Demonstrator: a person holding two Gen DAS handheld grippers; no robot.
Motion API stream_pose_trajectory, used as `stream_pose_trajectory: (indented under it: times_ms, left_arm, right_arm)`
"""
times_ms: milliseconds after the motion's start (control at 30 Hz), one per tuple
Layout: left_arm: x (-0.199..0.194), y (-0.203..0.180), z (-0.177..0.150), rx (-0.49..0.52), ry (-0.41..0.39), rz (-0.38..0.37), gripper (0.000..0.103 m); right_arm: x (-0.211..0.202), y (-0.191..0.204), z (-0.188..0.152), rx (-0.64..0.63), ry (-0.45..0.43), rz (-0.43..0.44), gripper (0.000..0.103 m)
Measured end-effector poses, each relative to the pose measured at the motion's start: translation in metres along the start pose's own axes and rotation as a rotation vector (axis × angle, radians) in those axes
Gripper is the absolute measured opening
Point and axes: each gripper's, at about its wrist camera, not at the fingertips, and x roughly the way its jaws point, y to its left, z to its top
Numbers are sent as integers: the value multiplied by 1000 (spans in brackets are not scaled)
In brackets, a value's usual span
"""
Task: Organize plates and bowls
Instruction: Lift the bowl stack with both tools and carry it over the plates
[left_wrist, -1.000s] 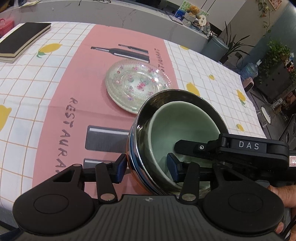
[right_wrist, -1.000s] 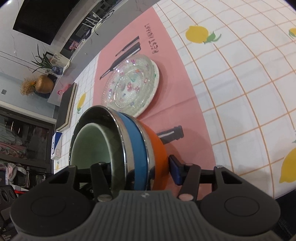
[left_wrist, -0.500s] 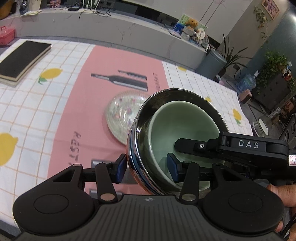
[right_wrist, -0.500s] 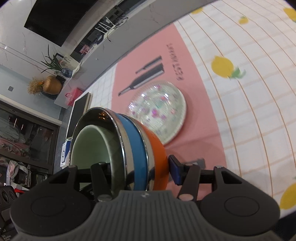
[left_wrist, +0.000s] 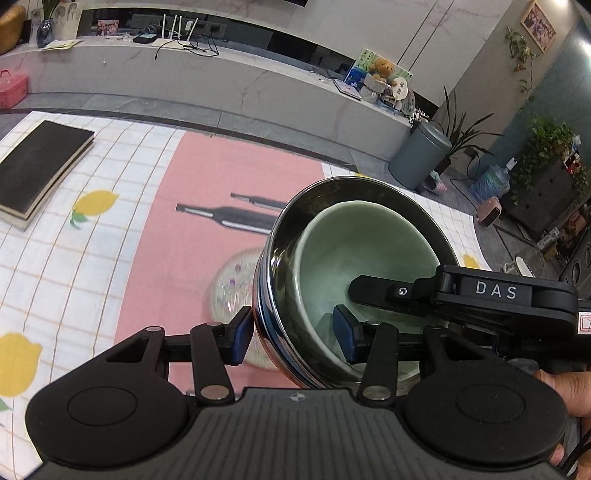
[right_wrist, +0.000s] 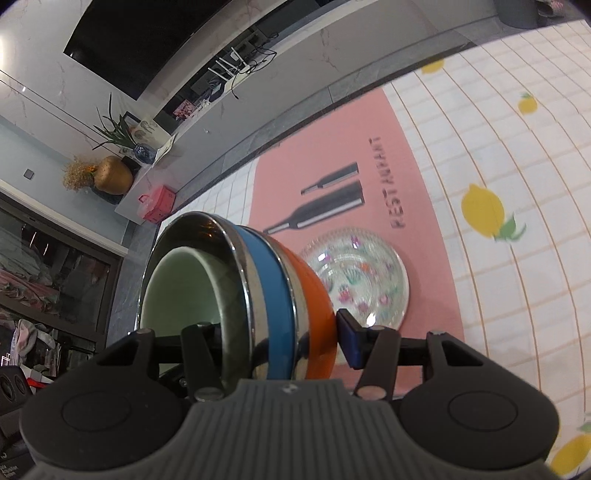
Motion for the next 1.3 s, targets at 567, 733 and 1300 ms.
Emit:
stream_pose_trajectory:
  times_ms: [567, 733, 1300]
  left_arm:
    - [24, 9, 36, -14, 6, -1, 53]
    - [40, 18, 35, -26, 35, 2, 53]
    - [76, 32, 24, -38, 122, 28, 53]
  right_arm:
    - [16, 2, 22, -16, 12, -25, 53]
    - [32, -5, 22, 0, 36, -39, 53]
    - [75, -31, 18, 45, 107, -72, 53]
